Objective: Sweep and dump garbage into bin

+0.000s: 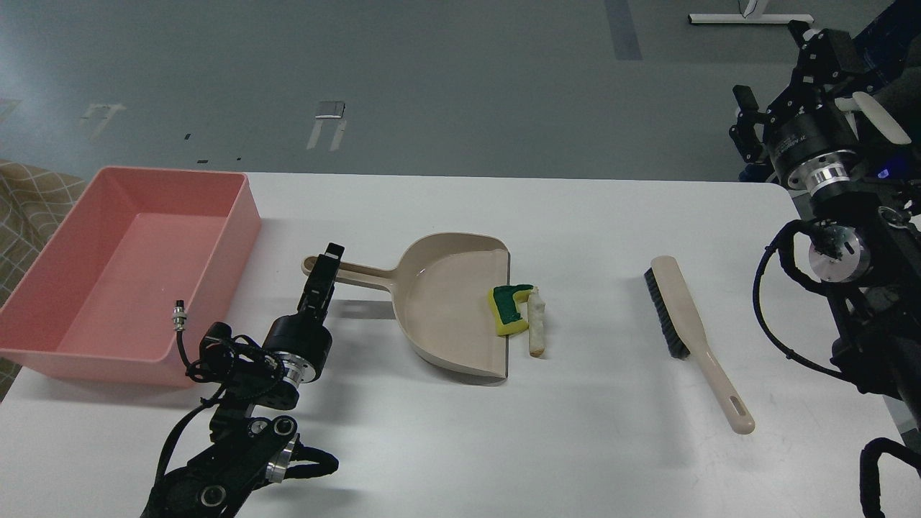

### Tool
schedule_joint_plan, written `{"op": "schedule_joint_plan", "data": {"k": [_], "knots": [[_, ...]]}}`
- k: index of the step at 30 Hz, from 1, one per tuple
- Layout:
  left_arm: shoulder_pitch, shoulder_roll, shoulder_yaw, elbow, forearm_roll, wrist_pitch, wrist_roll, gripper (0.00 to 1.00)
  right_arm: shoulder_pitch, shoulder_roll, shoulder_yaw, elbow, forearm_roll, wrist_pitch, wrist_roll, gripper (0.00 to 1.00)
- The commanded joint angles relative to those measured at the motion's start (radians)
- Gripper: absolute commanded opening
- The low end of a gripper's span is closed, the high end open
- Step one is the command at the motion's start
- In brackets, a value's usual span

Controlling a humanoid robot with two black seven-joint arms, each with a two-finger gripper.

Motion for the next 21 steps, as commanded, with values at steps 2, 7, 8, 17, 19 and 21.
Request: {"op": "schedule_joint_plan", "data": {"k": [2, 7, 8, 17, 19, 21], "knots": [[-0.005, -0.003, 0.0, 0.0, 0.0, 0.007, 0.001, 0.55, 0.0, -0.002, 0.0, 0.0, 0.0, 0.0, 0.0, 1.0], [-0.008, -0.003, 0.018, 0.001, 0.0, 0.024, 0.002, 0.38, 0.0, -0.002, 0.002, 0.0, 0.0, 0.0, 0.0, 1.0], [-0.008, -0.003, 0.018, 0.001, 0.0, 0.024, 0.002, 0.38, 0.0, -0.002, 0.002, 0.0, 0.0, 0.0, 0.0, 1.0], [-0.007, -0.005, 0.021, 0.0, -0.003, 0.024, 0.004, 0.0, 0.0, 0.0, 0.0, 0.001, 0.0, -0.002, 0.0, 1.0], [-0.007, -0.006, 0.021, 0.0, -0.003, 0.026, 0.013, 0.0, 0.0, 0.0, 0.0, 0.001, 0.0, -0.002, 0.0, 1.0], [-0.007, -0.005, 0.021, 0.0, -0.004, 0.027, 0.02, 0.0, 0.0, 0.0, 0.002, 0.001, 0.0, -0.002, 0.0, 1.0]]}}
